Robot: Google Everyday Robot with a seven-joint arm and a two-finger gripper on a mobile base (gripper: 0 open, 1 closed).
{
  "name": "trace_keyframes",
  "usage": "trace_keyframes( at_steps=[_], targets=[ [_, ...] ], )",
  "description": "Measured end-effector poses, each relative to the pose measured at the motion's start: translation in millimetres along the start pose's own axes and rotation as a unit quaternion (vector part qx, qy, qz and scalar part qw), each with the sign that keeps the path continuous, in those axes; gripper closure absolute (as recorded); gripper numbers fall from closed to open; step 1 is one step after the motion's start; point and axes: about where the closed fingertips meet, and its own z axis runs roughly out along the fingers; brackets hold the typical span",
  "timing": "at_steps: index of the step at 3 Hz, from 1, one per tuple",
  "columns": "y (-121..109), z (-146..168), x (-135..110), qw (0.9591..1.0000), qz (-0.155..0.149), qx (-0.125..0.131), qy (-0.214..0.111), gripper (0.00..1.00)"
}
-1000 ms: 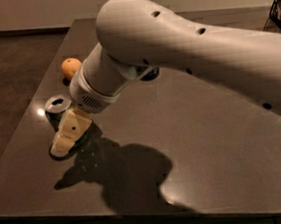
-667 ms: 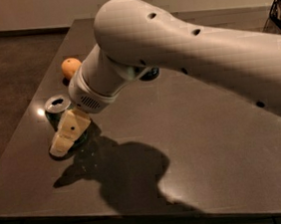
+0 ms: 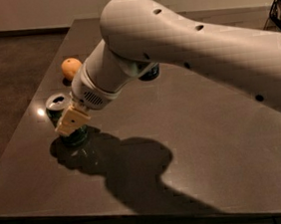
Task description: Move green can near pepsi can
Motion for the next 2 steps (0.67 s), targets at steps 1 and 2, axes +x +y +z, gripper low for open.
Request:
trace_keyframes(
  at_steps=[1, 2],
  targets=[
    [-2.6, -11.6, 1.8, 0.9999, 0.01, -0.001, -0.011, 0.64],
    [-18.0, -39.0, 15.7, 0.999, 0.039, 0.016, -0.012, 0.88]
  ],
)
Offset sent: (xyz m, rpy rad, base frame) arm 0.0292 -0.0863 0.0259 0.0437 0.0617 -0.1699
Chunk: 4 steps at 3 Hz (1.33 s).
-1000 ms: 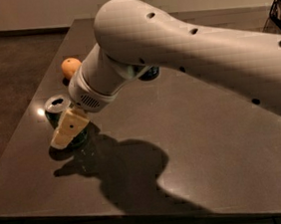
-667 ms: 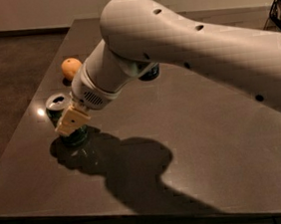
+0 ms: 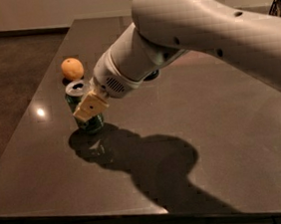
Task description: Move green can near pepsi can
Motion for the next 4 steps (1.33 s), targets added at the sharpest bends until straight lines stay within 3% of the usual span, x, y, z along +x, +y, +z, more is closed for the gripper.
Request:
trace_keyframes(
  at_steps=[1, 2, 4],
  targets=[
    [-32.4, -28.9, 21.1, 0.999, 0.032, 0.03, 0.005, 1.0],
    [-67.5, -55.1, 47.0, 0.9957, 0.064, 0.065, 0.016, 1.0],
    [-135.6, -98.9, 99.1, 0.9853, 0.118, 0.122, 0.017, 0.99]
  ],
)
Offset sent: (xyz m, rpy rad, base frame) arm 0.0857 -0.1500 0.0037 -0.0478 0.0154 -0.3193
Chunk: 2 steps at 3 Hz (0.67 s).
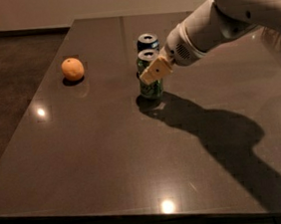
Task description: Move green can near pepsi can
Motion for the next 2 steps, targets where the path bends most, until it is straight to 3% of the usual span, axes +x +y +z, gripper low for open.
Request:
trace_keyframes(
  at_steps=[2],
  targets=[
    [-37.1, 3.2, 15.7, 0.9995, 0.018, 0.026, -0.009, 0.54]
  ],
)
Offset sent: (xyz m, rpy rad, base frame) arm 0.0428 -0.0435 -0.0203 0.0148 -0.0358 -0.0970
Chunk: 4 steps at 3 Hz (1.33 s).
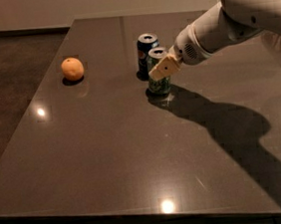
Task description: Move green can near pepsi can
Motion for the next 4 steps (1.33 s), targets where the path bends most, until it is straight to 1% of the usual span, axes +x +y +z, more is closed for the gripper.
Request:
trace_keyframes(
  at_steps=[2, 3, 4],
  targets=[
    [-17.3, -0.7, 7.5, 0.9998, 0.006, 0.018, -0.007, 0.08],
    [-16.5, 0.2, 7.0, 0.9998, 0.005, 0.017, -0.007, 0.0],
    [-16.5, 0.3, 6.9, 0.9998, 0.005, 0.017, -0.007, 0.0]
  ],
)
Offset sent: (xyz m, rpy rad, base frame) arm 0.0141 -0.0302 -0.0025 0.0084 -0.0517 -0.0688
